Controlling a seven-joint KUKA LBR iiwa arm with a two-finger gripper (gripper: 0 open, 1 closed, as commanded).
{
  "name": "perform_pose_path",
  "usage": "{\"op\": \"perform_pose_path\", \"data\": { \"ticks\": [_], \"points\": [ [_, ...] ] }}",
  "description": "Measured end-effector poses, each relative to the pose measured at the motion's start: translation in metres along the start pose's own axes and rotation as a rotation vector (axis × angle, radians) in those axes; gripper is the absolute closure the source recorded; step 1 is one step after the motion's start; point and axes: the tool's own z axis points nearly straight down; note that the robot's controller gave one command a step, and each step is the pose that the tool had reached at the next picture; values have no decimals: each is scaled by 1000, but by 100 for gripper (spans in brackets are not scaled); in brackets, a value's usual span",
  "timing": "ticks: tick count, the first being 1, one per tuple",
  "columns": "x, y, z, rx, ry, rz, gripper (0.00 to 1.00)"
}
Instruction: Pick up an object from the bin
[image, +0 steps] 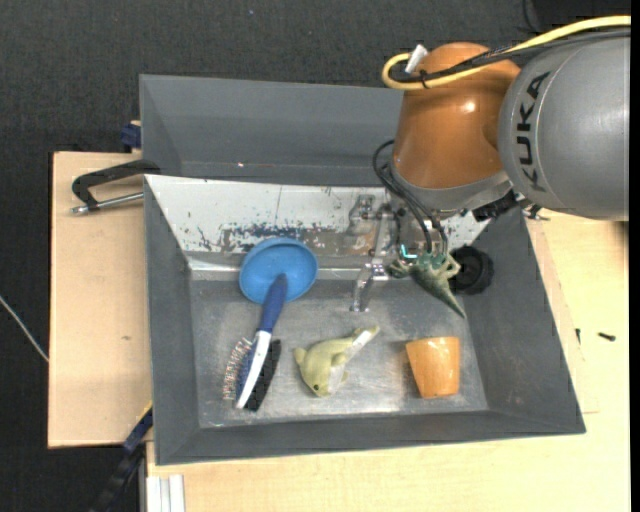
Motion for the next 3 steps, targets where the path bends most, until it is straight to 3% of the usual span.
{"op": "perform_pose_path", "data": {
  "ticks": [1,2,3],
  "points": [
    [7,37,119,2,-19,-367,0],
    [35,102,128,6,-28,-583,0],
    [72,159,90,-3,-17,-615,0]
  ]
}}
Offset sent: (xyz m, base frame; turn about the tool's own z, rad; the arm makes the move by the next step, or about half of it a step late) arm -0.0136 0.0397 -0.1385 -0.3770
